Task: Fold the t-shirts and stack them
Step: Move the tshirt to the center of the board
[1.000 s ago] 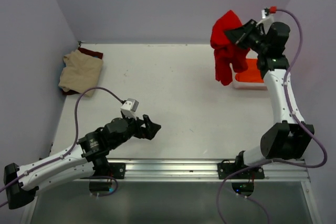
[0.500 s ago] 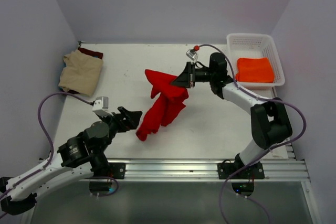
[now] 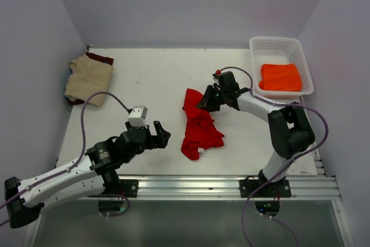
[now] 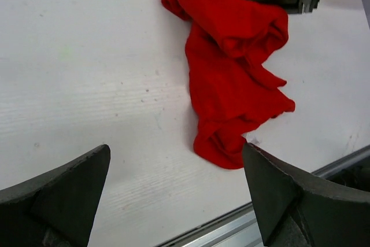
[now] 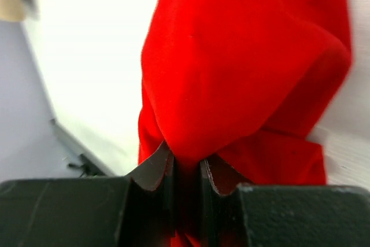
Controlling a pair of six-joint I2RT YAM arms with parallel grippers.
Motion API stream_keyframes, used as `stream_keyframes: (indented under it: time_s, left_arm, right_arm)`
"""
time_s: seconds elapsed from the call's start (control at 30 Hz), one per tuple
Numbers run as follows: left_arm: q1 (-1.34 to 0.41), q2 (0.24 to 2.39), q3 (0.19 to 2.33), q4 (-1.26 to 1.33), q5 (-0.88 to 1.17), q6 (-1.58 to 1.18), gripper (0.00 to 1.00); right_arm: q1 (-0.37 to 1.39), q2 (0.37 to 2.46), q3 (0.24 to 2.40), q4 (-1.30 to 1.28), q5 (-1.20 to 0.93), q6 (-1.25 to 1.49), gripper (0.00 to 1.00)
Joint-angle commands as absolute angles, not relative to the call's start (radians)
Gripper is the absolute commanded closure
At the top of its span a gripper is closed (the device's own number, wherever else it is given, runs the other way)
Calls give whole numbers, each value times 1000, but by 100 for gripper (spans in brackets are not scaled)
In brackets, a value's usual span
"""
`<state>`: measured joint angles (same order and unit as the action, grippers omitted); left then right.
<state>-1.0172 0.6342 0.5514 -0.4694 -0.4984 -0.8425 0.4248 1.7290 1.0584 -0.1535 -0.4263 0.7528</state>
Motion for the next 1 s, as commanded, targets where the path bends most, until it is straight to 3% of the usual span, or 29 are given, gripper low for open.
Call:
stream_keyframes:
  time_s: [0.0, 0.17, 0.37, 0.53, 0.97]
  left_arm:
    - [-1019, 704, 525, -295, -324, -810, 0]
    - [-1020, 761, 421, -73, -129, -833, 0]
    - [-1020, 902, 289, 174, -49, -793, 0]
    - [-1020, 1017, 236, 398, -74, -755, 0]
    - [-1020, 1311, 241, 699, -112, -664, 2]
  right_arm:
    - [434, 1684, 1115, -282, -224, 687, 100]
    - [433, 1674, 1140, -318, -170, 660, 100]
    - [433, 1709, 1170, -305, -218, 650, 100]
    - [433, 1709, 1166, -284, -245, 644, 100]
    - [434, 1675, 1146, -276, -278, 615, 100]
